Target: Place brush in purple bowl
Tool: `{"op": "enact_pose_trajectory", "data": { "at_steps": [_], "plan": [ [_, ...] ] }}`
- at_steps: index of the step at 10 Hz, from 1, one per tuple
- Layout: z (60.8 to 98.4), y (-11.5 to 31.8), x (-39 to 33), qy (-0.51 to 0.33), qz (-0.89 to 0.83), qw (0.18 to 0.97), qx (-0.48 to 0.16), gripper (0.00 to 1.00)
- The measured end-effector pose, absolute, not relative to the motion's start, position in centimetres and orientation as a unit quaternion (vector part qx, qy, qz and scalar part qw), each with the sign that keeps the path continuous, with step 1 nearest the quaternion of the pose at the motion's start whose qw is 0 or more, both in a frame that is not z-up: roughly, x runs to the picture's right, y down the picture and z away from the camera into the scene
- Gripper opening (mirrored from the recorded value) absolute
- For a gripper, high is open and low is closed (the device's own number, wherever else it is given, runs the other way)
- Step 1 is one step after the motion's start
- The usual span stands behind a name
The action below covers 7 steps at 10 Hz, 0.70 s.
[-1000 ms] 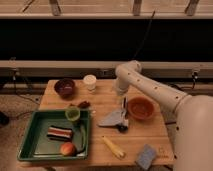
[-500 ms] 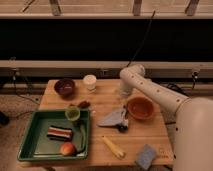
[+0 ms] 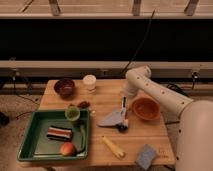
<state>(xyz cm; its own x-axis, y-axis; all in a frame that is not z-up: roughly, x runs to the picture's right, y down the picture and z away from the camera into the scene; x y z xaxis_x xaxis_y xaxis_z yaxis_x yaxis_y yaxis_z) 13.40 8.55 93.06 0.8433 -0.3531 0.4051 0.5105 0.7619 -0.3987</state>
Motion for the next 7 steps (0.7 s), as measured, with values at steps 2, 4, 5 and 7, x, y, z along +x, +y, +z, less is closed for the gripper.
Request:
{"op": "enact_pose_trajectory", "data": {
  "at_steps": [2, 4, 5, 7],
  "plan": [
    [93.2, 8.8, 13.5, -0.157, -0.252, 0.922, -0.249, 0.65],
    [92.9, 9.0, 13.2, -0.157, -0.265, 0.919, -0.246, 0.65],
    [92.8, 9.0, 12.7, -0.157, -0.278, 0.915, -0.245, 0.65],
    [92.6, 9.3, 12.2, -0.153, -0.299, 0.909, -0.247, 0.65]
  ]
}}
